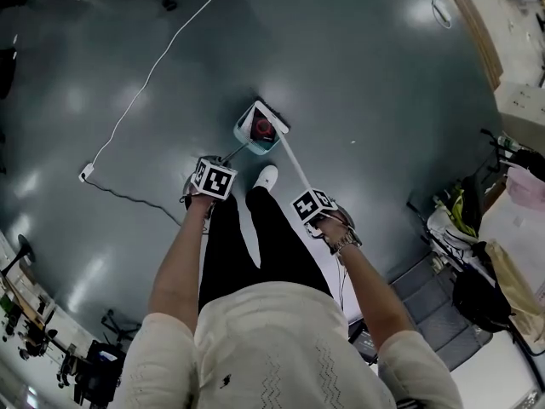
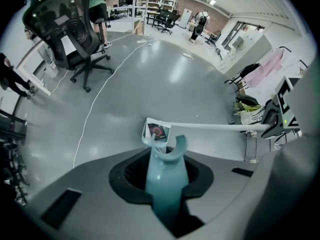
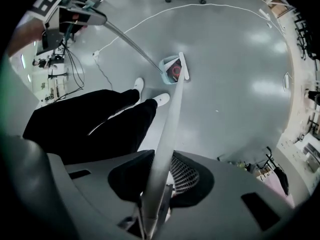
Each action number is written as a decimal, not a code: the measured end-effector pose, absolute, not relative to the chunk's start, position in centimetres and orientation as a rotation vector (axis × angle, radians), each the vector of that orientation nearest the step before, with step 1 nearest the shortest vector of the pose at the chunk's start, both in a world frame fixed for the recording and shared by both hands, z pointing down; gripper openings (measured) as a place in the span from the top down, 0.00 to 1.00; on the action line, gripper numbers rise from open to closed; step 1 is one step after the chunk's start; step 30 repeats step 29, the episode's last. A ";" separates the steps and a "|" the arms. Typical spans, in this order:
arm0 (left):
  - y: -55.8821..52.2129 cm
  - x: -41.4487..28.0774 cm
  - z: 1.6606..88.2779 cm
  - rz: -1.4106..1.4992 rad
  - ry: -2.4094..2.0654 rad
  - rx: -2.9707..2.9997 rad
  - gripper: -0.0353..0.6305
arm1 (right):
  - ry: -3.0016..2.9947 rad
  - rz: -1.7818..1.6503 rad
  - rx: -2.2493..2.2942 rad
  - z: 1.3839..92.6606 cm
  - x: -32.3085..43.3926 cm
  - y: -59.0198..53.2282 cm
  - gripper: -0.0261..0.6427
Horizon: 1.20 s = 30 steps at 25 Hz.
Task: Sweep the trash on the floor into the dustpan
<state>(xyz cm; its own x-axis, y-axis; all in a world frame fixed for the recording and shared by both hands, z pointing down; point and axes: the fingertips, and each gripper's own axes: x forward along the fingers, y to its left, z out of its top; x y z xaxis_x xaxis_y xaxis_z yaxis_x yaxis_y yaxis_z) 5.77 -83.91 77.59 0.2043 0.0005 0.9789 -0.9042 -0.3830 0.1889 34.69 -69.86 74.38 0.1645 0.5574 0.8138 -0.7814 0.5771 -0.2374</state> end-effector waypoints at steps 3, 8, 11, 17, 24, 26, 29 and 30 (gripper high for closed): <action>-83.9 5.9 77.4 1.316 -0.879 1.626 0.81 | -1.013 0.991 0.266 74.3 33.9 -68.3 0.82; -83.9 5.1 77.2 1.331 -0.876 1.647 0.81 | -0.962 1.037 0.294 74.5 32.7 -67.0 0.82; -83.7 4.6 77.4 1.339 -0.872 1.657 0.81 | -0.964 1.043 0.320 74.2 31.7 -67.5 0.82; -83.6 3.7 77.5 1.329 -0.856 1.664 0.81 | -0.958 1.057 0.363 73.2 29.2 -68.3 0.82; -83.8 3.6 77.7 1.326 -0.848 1.670 0.81 | -0.947 1.079 0.387 73.4 27.9 -67.9 0.82; -83.9 3.6 77.9 1.325 -0.846 1.668 0.81 | -0.944 1.083 0.393 73.5 27.6 -67.7 0.82; -83.5 3.7 77.8 1.329 -0.838 1.660 0.81 | -0.937 1.092 0.394 73.4 27.4 -67.0 0.82; -83.5 3.7 77.8 1.329 -0.838 1.660 0.81 | -0.937 1.092 0.394 73.4 27.4 -67.0 0.82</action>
